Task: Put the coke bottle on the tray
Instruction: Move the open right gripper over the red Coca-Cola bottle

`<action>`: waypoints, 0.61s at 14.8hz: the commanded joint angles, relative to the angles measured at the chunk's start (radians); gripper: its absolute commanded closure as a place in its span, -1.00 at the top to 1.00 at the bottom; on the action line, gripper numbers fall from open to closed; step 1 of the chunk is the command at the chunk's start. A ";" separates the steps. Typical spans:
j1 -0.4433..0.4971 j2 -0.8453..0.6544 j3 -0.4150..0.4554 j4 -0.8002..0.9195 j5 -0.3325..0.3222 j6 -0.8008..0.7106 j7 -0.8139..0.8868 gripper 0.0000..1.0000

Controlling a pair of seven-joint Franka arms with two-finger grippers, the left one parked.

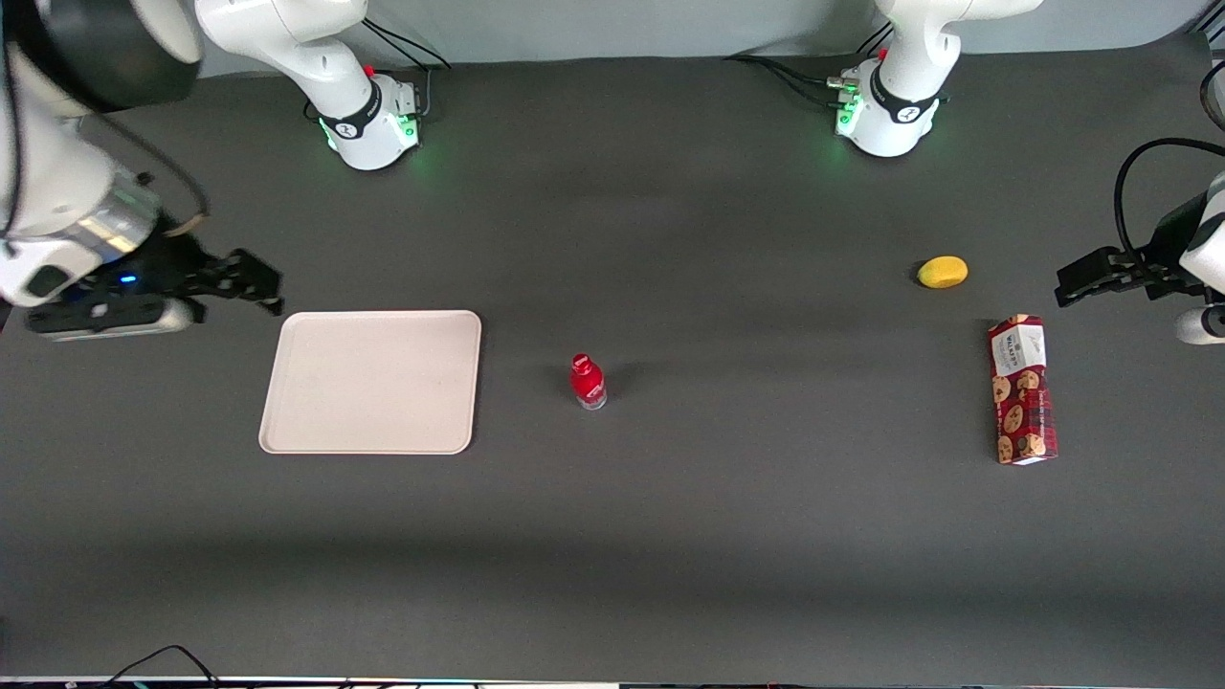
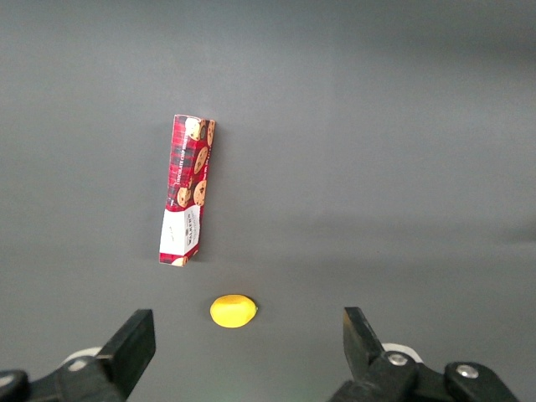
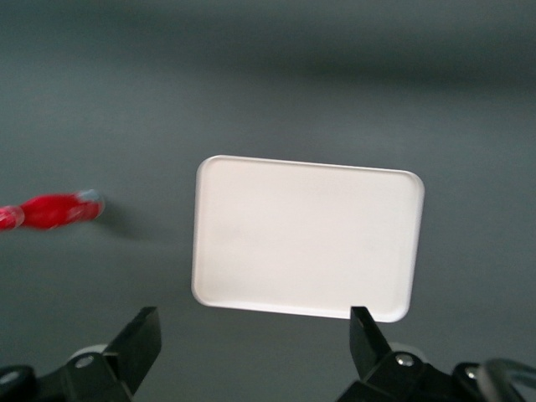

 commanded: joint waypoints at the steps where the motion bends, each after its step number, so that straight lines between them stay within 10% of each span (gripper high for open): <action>1: 0.123 0.047 -0.017 0.056 0.007 -0.015 0.031 1.00; 9: 0.401 0.340 -0.022 0.334 0.073 0.019 0.402 1.00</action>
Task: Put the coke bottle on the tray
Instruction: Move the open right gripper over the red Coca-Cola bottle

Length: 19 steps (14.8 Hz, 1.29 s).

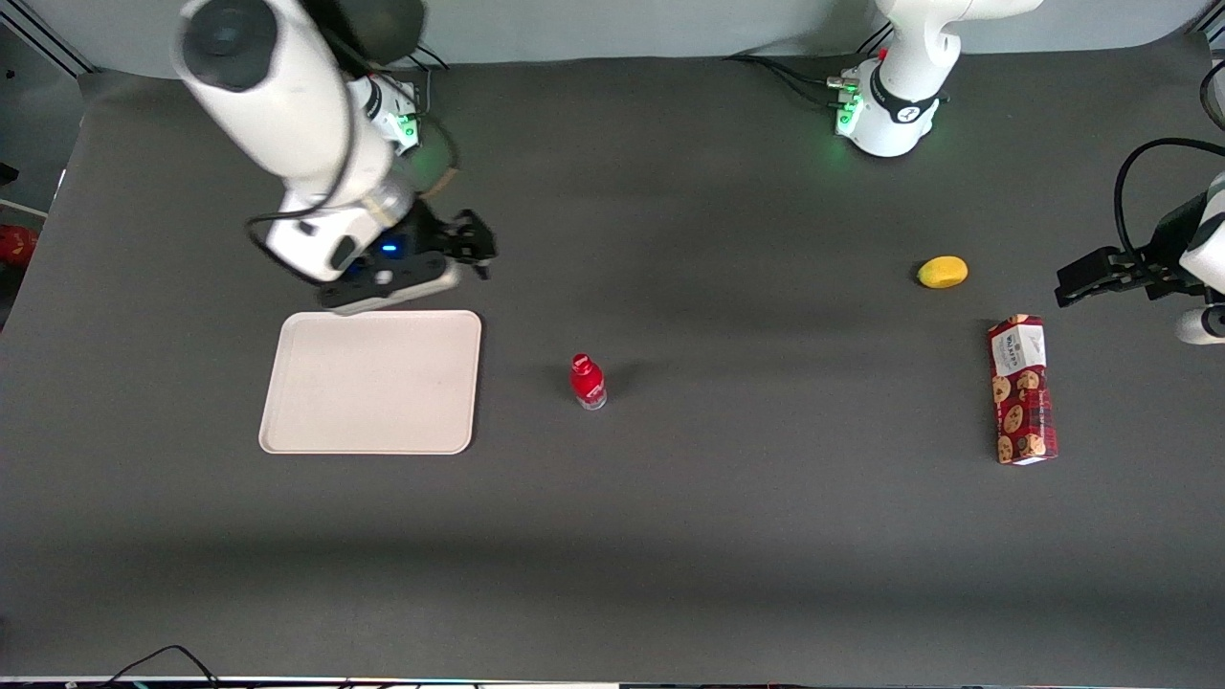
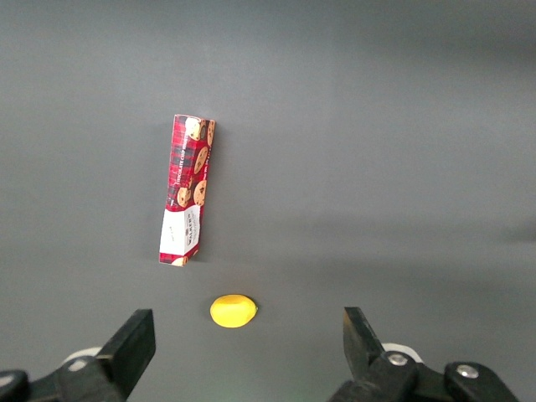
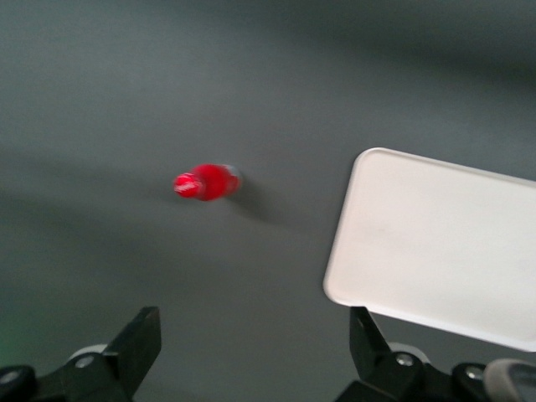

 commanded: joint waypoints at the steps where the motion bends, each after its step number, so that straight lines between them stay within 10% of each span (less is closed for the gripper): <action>1: 0.079 0.165 -0.020 0.149 0.008 0.026 0.150 1.00; 19: 0.084 0.422 -0.012 0.049 0.020 0.270 0.154 1.00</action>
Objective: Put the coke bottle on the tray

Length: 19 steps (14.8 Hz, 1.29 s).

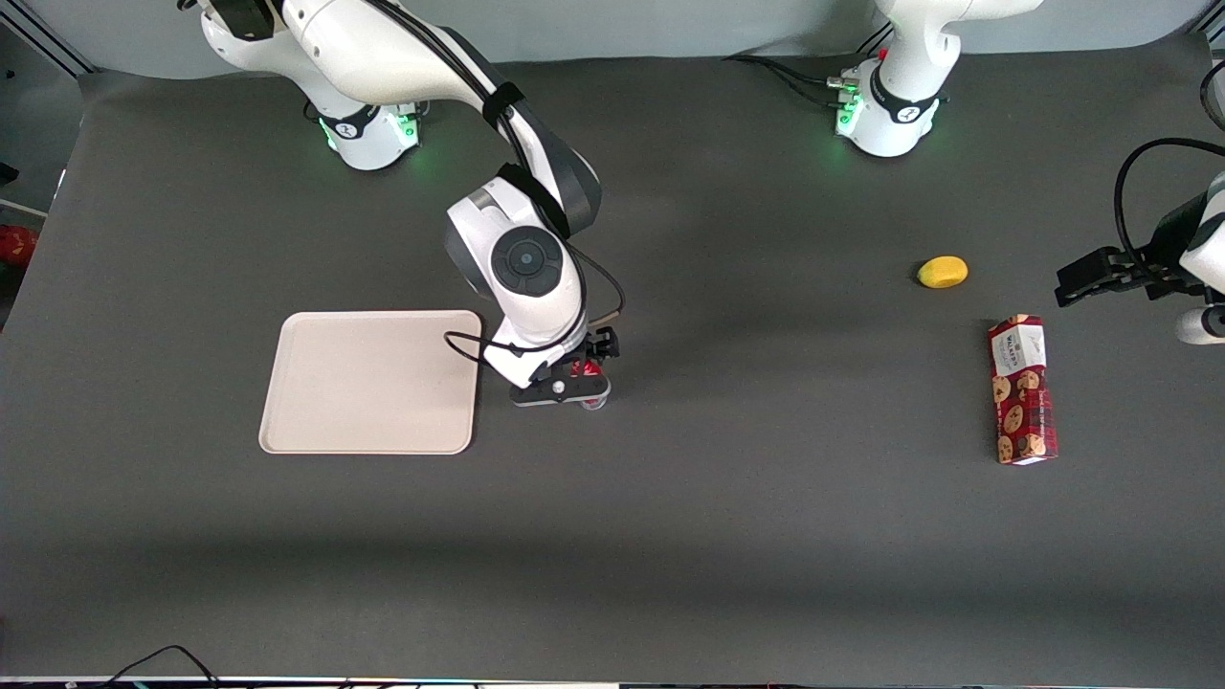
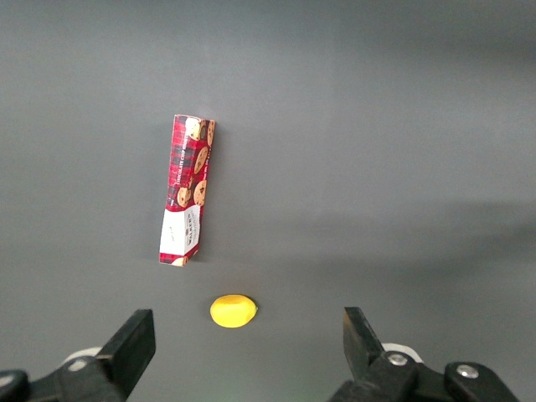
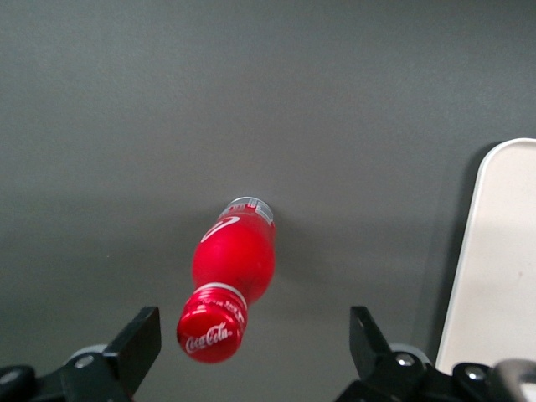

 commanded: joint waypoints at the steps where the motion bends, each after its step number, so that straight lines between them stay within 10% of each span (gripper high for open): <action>1: 0.008 0.002 0.004 -0.038 0.020 0.052 0.014 1.00; 11: 0.014 0.000 0.019 -0.074 0.023 0.107 0.014 1.00; 19: 0.012 0.008 0.019 -0.062 0.041 0.110 0.014 0.36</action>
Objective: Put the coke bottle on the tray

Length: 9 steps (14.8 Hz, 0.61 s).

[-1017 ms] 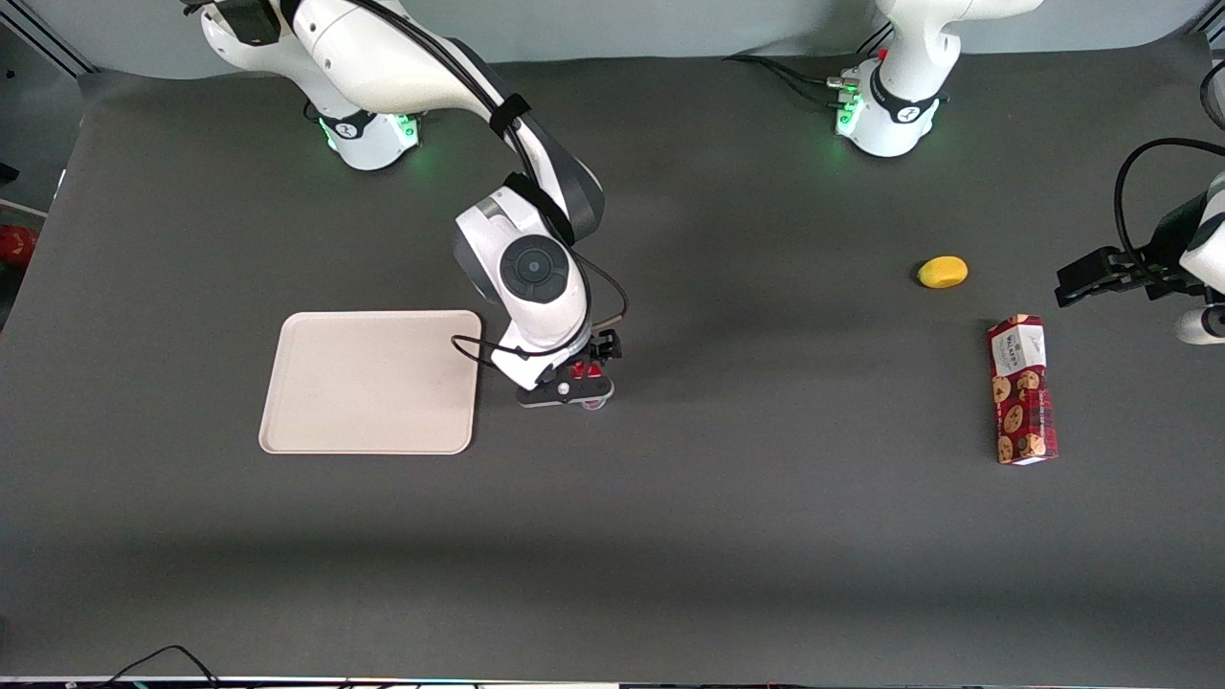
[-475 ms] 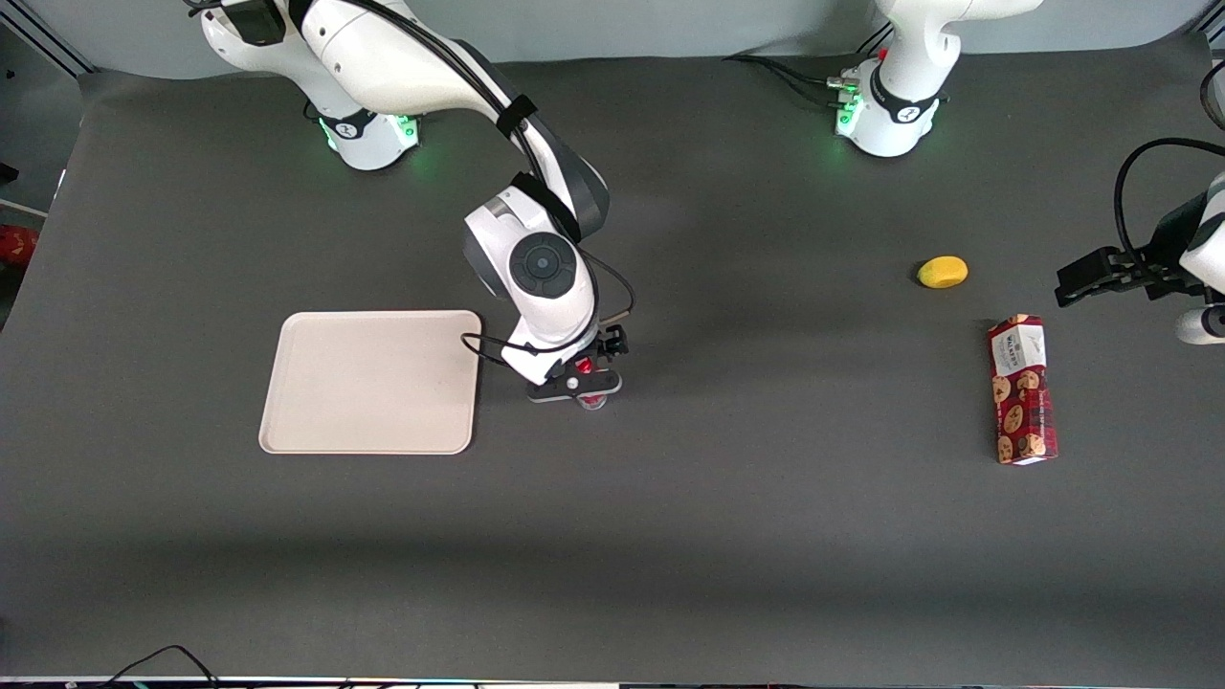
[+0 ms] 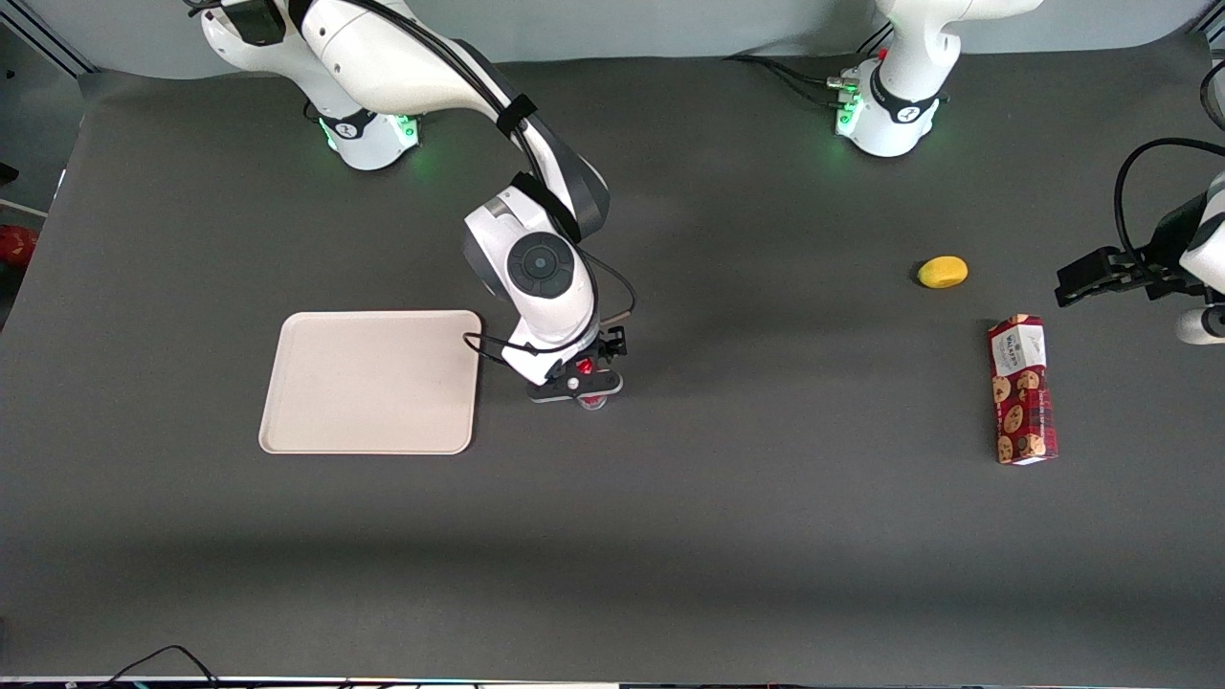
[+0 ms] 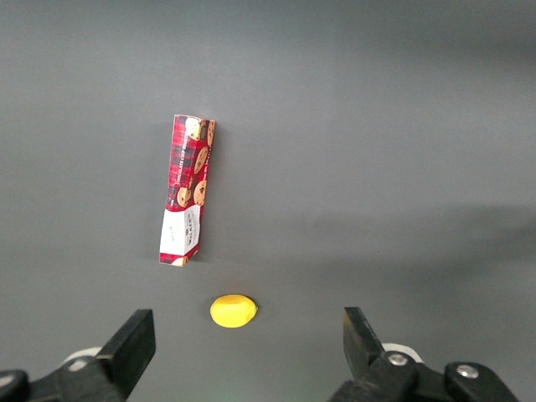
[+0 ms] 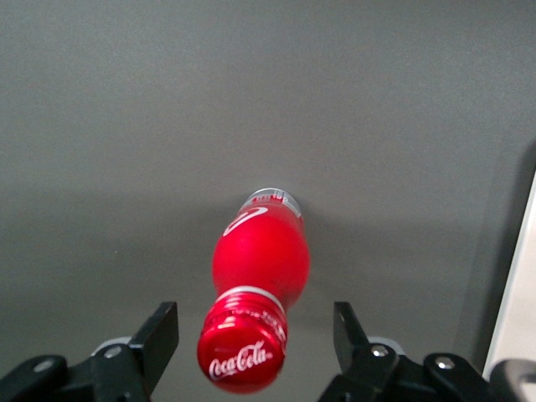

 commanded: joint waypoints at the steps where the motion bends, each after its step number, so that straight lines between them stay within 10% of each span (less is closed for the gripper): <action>1: 0.005 -0.003 -0.004 0.000 0.019 0.014 0.011 0.24; 5: 0.002 -0.003 -0.004 -0.001 0.008 0.014 -0.006 -1.00; 9: 0.005 -0.004 -0.004 0.002 0.005 0.014 -0.009 -1.00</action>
